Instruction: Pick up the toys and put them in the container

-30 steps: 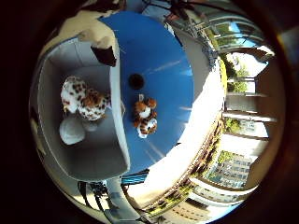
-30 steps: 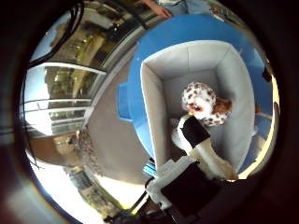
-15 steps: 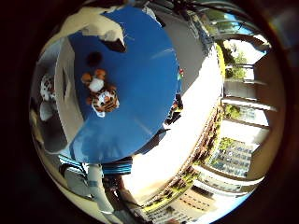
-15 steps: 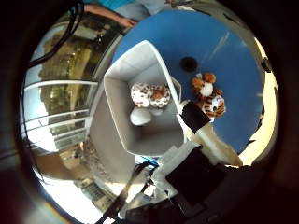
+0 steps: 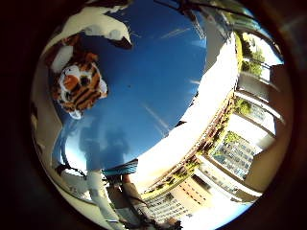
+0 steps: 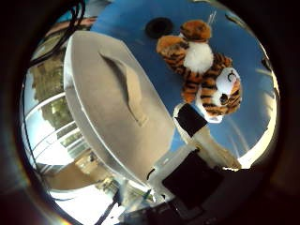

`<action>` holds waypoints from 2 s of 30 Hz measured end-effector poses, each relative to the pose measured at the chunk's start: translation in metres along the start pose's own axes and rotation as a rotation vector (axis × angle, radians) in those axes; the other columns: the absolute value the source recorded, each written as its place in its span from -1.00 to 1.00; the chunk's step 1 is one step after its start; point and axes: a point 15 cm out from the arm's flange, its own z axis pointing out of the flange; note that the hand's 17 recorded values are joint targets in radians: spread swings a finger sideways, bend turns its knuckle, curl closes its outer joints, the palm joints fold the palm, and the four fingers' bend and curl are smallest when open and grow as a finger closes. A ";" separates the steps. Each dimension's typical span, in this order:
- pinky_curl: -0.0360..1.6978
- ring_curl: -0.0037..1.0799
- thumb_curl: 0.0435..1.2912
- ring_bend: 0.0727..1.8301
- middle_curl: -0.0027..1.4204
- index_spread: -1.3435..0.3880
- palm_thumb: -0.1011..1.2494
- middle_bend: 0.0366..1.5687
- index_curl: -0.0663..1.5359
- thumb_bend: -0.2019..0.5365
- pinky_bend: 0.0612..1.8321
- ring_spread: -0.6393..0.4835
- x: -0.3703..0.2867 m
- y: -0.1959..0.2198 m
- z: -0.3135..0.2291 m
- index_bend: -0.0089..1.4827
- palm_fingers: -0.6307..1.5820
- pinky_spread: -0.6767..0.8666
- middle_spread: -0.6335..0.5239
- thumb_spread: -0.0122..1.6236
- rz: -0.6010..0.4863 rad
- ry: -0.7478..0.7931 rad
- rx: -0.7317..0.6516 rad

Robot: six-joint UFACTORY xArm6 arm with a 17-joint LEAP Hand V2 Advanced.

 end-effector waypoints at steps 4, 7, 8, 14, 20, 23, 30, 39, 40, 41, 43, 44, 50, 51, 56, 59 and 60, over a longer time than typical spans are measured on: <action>-0.48 -0.43 -0.46 -0.34 -0.47 0.61 0.00 -0.78 -0.57 -0.53 -0.16 0.69 -0.005 -0.005 0.021 -0.78 -0.24 0.55 0.33 0.41 -0.012 0.001 -0.040; -0.49 -0.43 -0.47 -0.35 -0.47 0.62 -0.01 -0.78 -0.57 -0.53 -0.16 0.68 -0.008 -0.008 0.034 -0.78 -0.24 0.55 0.31 0.40 -0.027 0.019 -0.067; -0.50 -0.42 -0.47 -0.33 -0.46 0.62 -0.01 -0.77 -0.58 -0.53 -0.17 0.67 -0.007 -0.008 0.038 -0.79 -0.22 0.54 0.30 0.40 -0.030 0.026 -0.075; -0.49 -0.30 -0.47 -0.08 -0.36 0.53 0.06 -0.53 -0.63 -0.50 -0.06 0.50 -0.010 0.001 0.058 -0.84 0.11 0.50 0.07 0.37 -0.065 0.094 -0.133; -0.32 0.06 -0.37 0.44 -0.02 0.28 0.34 0.04 -0.76 -0.44 0.08 0.27 -0.006 0.000 0.059 -0.75 0.28 0.41 -0.15 0.33 -0.074 0.149 -0.129; -0.22 0.16 -0.28 0.52 0.12 0.15 0.51 0.16 -0.79 -0.38 0.25 0.15 0.005 -0.001 0.047 -0.58 0.37 0.37 -0.24 0.30 -0.055 0.147 -0.089; -0.02 0.30 -0.11 0.56 0.37 -0.11 0.62 0.35 -0.82 -0.39 0.50 0.02 0.052 0.028 -0.001 -0.26 0.40 0.25 -0.33 0.33 0.018 0.125 0.017; 0.09 0.41 0.06 0.60 0.55 -0.36 0.66 0.45 -0.87 -0.47 0.60 -0.06 0.062 0.115 -0.079 0.09 0.34 0.15 -0.37 0.36 -0.015 0.067 0.026; 0.09 0.42 0.07 0.60 0.56 -0.38 0.66 0.45 -0.88 -0.48 0.61 -0.06 0.057 0.125 -0.098 0.12 0.33 0.14 -0.37 0.37 -0.026 0.055 0.056; 0.09 0.42 0.08 0.60 0.57 -0.39 0.65 0.45 -0.88 -0.48 0.62 -0.06 0.054 0.134 -0.117 0.13 0.33 0.14 -0.37 0.37 -0.035 0.050 0.089; 0.11 0.44 0.11 0.61 0.60 -0.43 0.64 0.47 -0.90 -0.48 0.63 -0.07 0.045 0.153 -0.153 0.20 0.32 0.13 -0.38 0.37 -0.052 0.045 0.150; 0.11 0.45 0.12 0.61 0.61 -0.45 0.64 0.47 -0.91 -0.48 0.64 -0.07 0.038 0.162 -0.167 0.23 0.31 0.12 -0.38 0.37 -0.065 0.046 0.171; 0.12 0.48 0.18 0.63 0.64 -0.51 0.62 0.49 -0.94 -0.49 0.67 -0.08 -0.021 0.194 -0.227 0.33 0.30 0.10 -0.38 0.38 -0.171 0.077 0.307; 0.12 0.49 0.19 0.63 0.65 -0.52 0.62 0.49 -0.94 -0.48 0.67 -0.08 -0.033 0.195 -0.232 0.34 0.30 0.09 -0.38 0.38 -0.194 0.083 0.320; 0.12 0.51 0.23 0.64 0.67 -0.55 0.60 0.51 -0.94 -0.49 0.69 -0.09 -0.102 0.193 -0.242 0.40 0.28 0.08 -0.38 0.38 -0.281 0.063 0.357; 0.13 0.52 0.24 0.65 0.67 -0.56 0.52 0.51 -0.94 -0.54 0.70 -0.09 -0.149 0.189 -0.240 0.43 0.28 0.07 -0.38 0.38 -0.317 0.024 0.358; 0.13 0.52 0.23 0.65 0.68 -0.56 0.49 0.52 -0.94 -0.56 0.70 -0.09 -0.164 0.184 -0.240 0.43 0.28 0.07 -0.38 0.38 -0.323 0.018 0.365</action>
